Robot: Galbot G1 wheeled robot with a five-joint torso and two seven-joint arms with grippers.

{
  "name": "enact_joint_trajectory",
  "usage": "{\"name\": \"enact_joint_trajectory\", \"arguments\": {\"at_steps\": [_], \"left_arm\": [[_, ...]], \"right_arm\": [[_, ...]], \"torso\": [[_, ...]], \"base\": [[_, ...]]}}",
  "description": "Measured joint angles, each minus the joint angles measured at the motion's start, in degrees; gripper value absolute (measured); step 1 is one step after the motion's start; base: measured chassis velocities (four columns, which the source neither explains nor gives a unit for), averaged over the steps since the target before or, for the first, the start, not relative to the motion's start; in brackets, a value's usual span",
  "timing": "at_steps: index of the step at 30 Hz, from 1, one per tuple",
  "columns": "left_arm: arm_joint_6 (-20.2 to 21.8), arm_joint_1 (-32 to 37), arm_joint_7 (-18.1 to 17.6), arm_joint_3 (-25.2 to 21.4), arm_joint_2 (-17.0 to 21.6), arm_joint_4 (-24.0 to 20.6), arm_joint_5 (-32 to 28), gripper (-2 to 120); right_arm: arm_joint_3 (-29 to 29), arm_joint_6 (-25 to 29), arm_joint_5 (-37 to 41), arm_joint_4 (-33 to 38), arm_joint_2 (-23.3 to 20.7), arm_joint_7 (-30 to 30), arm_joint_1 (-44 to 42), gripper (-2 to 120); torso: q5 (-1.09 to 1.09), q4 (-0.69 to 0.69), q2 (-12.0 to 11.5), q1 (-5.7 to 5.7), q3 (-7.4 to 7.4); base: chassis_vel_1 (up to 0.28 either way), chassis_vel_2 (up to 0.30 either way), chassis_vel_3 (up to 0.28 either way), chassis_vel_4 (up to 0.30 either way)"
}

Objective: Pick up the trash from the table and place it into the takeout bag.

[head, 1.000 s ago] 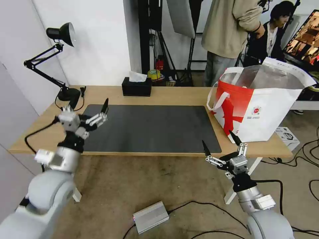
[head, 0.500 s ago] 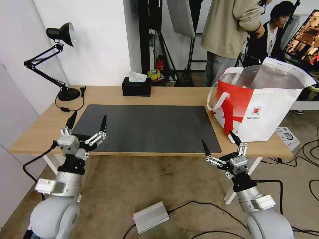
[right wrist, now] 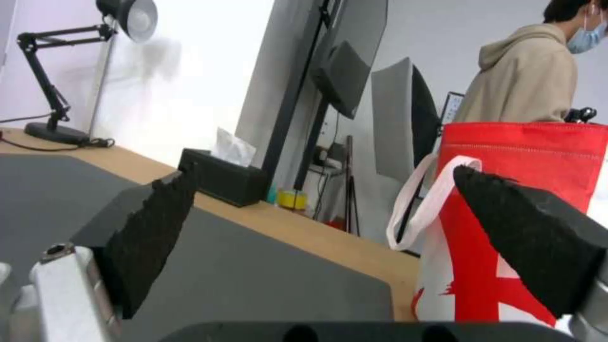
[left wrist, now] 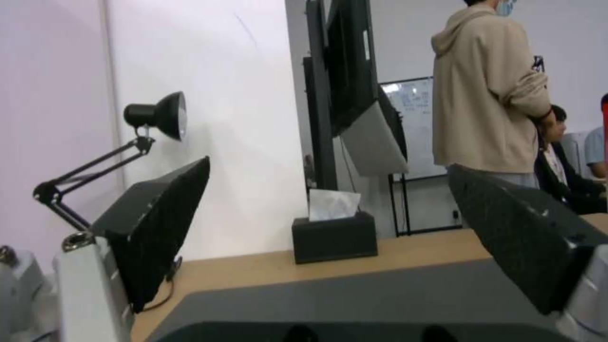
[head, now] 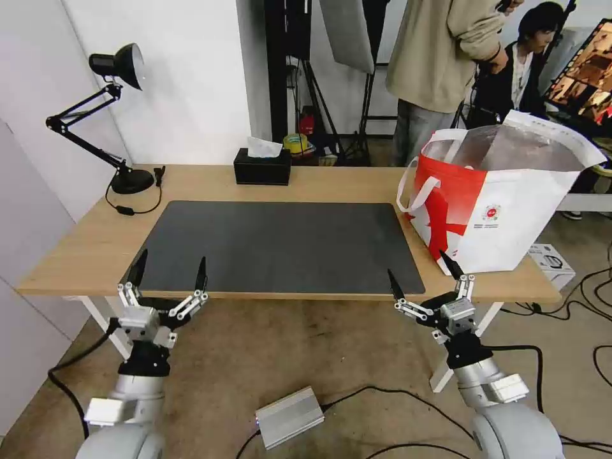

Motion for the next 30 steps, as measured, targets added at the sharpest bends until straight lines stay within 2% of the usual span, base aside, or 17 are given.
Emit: {"name": "enact_joint_trajectory", "arguments": {"at_steps": [3,12,30], "left_arm": [[-2.82,0.89,0.52,0.11,-1.33,1.77,0.91,100],[-6.19,2.61,1.58,0.32,-2.02,4.77,1.11,100],[-8.04,2.63,1.69,-0.8,-2.31,5.83,0.26,100]], "right_arm": [[0.0,0.0,0.0,0.0,0.0,0.0,0.0,100],[0.0,0.0,0.0,0.0,0.0,0.0,0.0,100],[0.0,0.0,0.0,0.0,0.0,0.0,0.0,100]], "torso": [[0.0,0.0,0.0,0.0,0.0],[0.0,0.0,0.0,0.0,0.0],[0.0,0.0,0.0,0.0,0.0]], "base": [[0.0,0.0,0.0,0.0],[0.0,0.0,0.0,0.0],[0.0,0.0,0.0,0.0]]}}
